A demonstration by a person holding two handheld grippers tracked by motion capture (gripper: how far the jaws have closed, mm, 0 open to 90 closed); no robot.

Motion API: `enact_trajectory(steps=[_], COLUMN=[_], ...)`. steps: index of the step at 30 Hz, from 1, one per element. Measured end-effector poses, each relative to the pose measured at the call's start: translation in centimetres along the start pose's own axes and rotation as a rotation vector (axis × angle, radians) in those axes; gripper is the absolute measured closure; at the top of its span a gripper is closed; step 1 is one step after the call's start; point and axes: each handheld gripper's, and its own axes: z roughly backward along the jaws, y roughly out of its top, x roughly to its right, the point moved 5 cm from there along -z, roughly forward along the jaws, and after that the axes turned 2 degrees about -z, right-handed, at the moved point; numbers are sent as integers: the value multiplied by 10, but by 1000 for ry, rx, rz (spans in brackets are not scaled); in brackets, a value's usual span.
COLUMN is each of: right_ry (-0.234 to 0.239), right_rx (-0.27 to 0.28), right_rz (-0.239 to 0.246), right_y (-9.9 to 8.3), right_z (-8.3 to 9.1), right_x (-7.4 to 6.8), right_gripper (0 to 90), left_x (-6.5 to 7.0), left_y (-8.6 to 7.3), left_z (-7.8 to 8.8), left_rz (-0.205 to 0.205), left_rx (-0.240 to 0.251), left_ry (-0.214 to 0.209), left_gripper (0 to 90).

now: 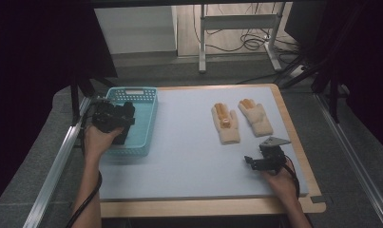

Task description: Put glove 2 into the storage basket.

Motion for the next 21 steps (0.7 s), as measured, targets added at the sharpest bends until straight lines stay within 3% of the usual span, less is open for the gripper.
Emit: enact_trajectory(steps=[5,11,17,21], right_ry=[-1,-1,-1,-1], right_rx=[0,0,0,0], right_rz=[1,1,1,1], right_y=[0,0,0,0], right_z=[0,0,0,0], right_x=[0,0,0,0], right_gripper=[188,188,188,188], left_x=[39,97,152,175], left_y=[-4,-20,-47,-70], left_z=[12,16,10,-3], left_rz=[-73,-184,-286,-347], left_rx=[59,102,145,160], left_ry=[-68,-136,-196,-192], left_gripper=[32,22,21,19])
